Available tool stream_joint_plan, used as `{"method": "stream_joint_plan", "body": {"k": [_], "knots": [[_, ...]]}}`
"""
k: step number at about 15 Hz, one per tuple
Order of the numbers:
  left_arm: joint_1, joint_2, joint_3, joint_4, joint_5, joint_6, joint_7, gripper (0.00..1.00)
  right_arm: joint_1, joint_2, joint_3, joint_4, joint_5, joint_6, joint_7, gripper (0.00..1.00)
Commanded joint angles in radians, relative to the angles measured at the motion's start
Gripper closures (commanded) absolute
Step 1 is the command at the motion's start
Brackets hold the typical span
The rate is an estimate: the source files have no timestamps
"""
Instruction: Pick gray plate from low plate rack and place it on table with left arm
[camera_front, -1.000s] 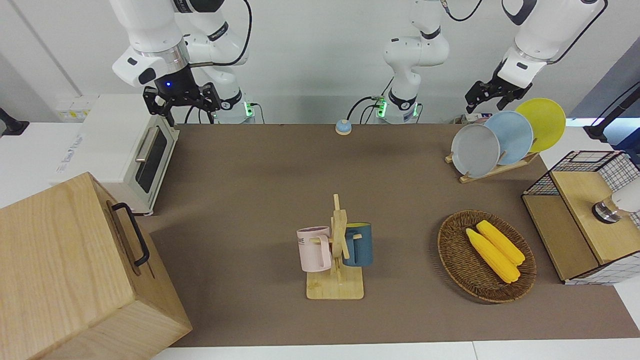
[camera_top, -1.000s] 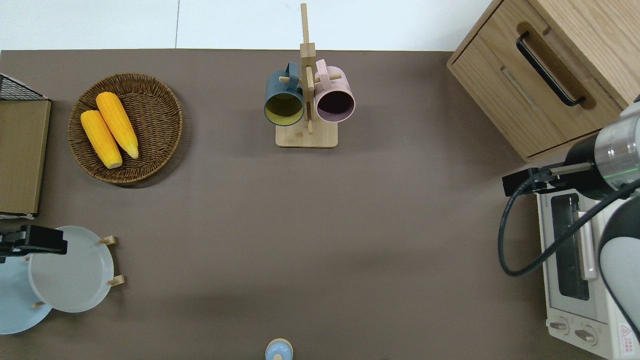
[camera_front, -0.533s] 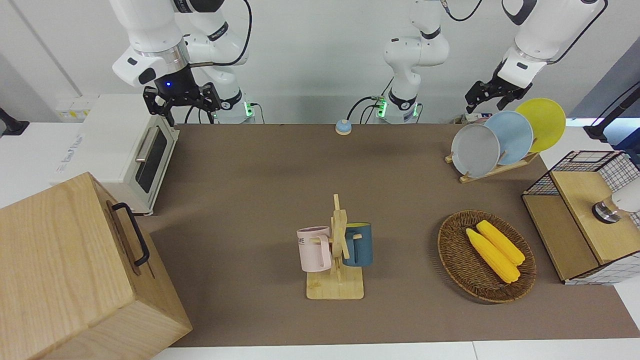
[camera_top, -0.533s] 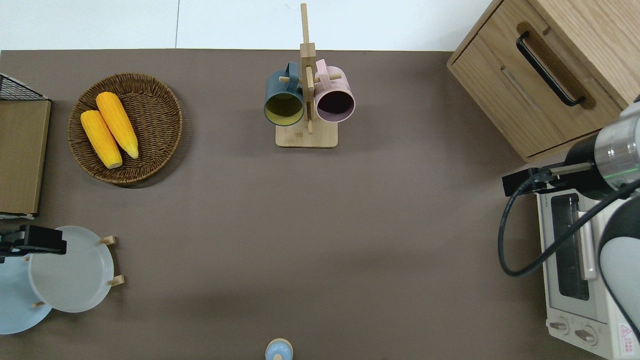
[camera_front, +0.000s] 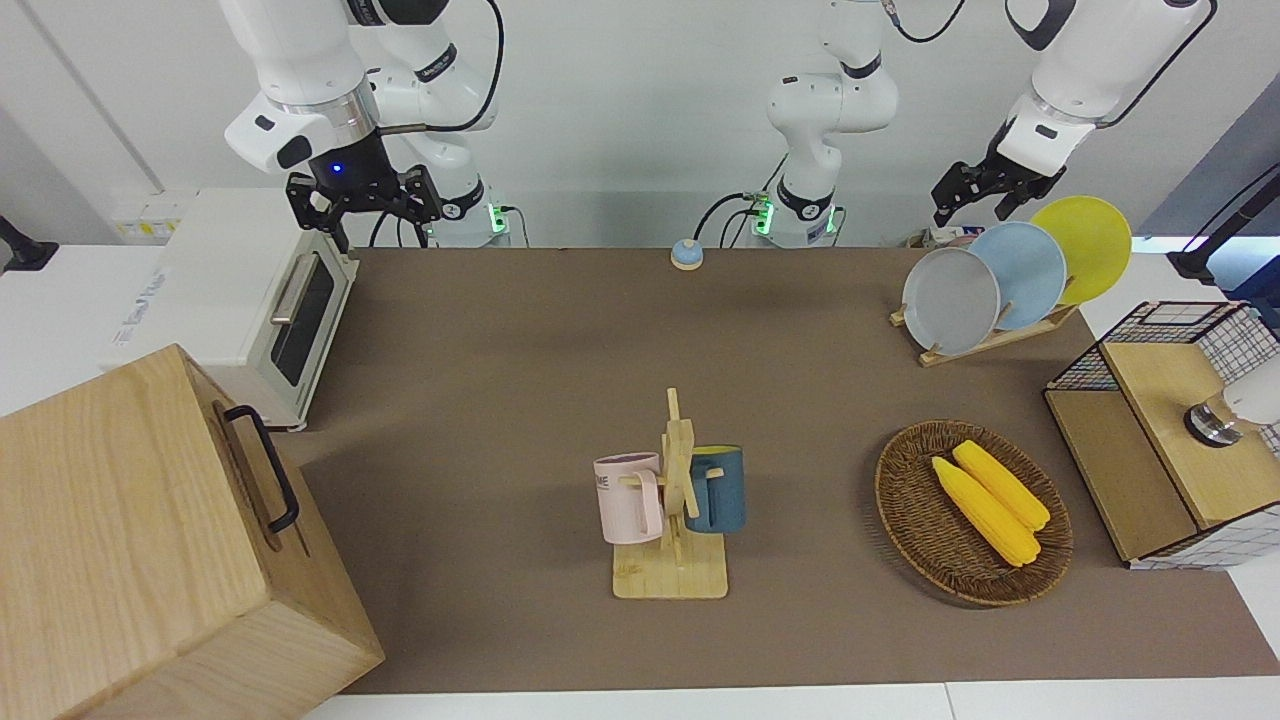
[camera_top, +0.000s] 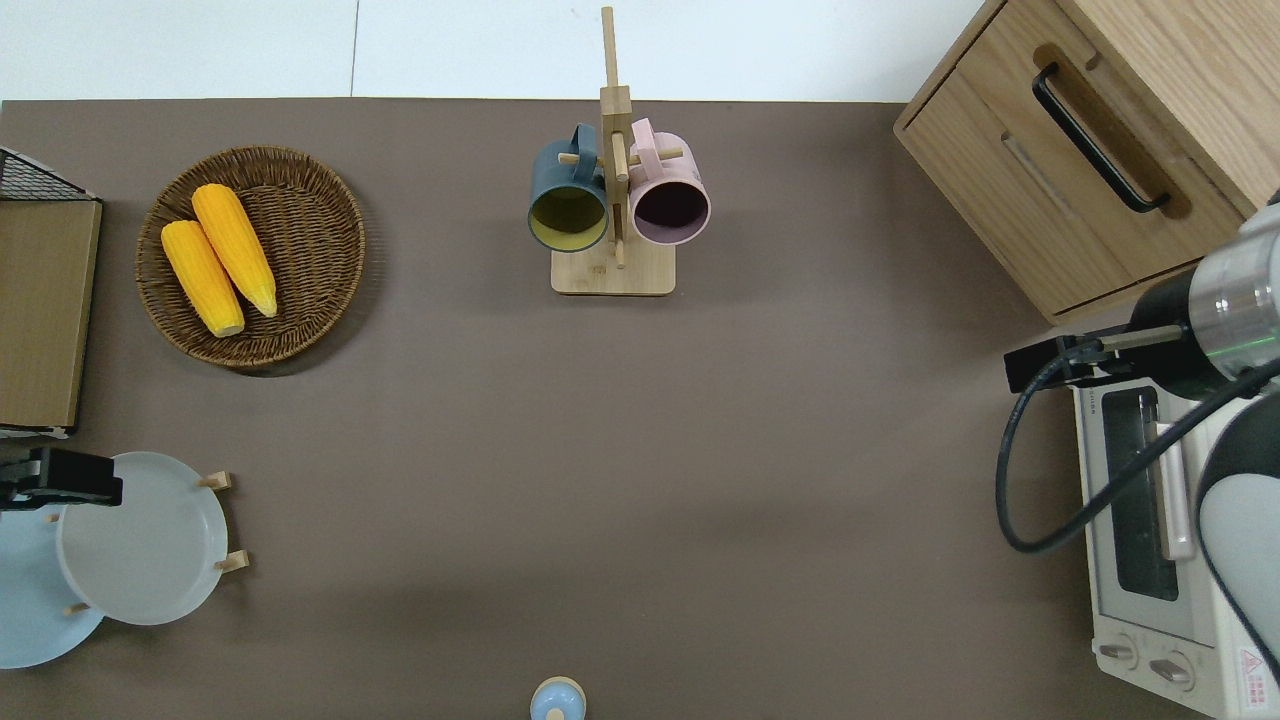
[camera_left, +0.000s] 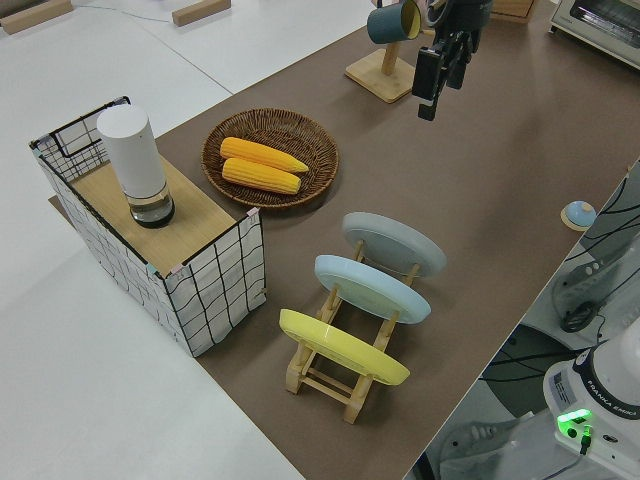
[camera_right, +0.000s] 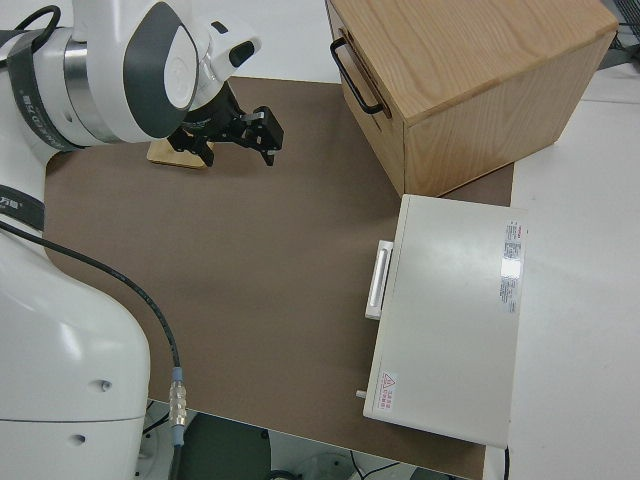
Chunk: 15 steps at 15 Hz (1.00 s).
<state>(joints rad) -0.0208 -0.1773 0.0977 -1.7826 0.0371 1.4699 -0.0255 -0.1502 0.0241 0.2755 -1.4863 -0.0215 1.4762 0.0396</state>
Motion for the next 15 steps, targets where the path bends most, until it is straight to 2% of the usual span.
{"method": "stream_joint_plan", "body": {"k": [1,2,4,8,10,11,13,15], "knots": [[0.013,-0.028,0.002,-0.06,0.035,0.056,0.018,0.04,-0.019,-0.001,0.017,0.009,-0.002,-0.014,0.013,0.017],[0.018,-0.034,0.002,-0.082,0.041,0.084,0.022,0.04,-0.019,-0.003,0.017,0.009,-0.002,-0.014,0.013,0.017],[0.007,-0.108,0.002,-0.211,0.095,0.193,0.033,0.04,-0.02,-0.003,0.017,0.009,-0.002,-0.014,0.013,0.017],[0.007,-0.123,0.014,-0.27,0.136,0.225,0.051,0.04,-0.02,-0.003,0.017,0.009,-0.002,-0.013,0.013,0.017],[0.009,-0.152,0.017,-0.348,0.184,0.288,0.056,0.04,-0.019,-0.003,0.017,0.009,-0.002,-0.014,0.013,0.017],[0.007,-0.177,0.034,-0.409,0.202,0.335,0.056,0.04,-0.019,-0.003,0.017,0.009,-0.002,-0.014,0.013,0.017],[0.005,-0.205,0.059,-0.483,0.207,0.381,0.058,0.04,-0.019,-0.003,0.017,0.009,-0.002,-0.014,0.013,0.017],[0.005,-0.215,0.063,-0.524,0.207,0.414,0.056,0.04,-0.019,-0.001,0.017,0.009,-0.002,-0.014,0.013,0.017]]}}
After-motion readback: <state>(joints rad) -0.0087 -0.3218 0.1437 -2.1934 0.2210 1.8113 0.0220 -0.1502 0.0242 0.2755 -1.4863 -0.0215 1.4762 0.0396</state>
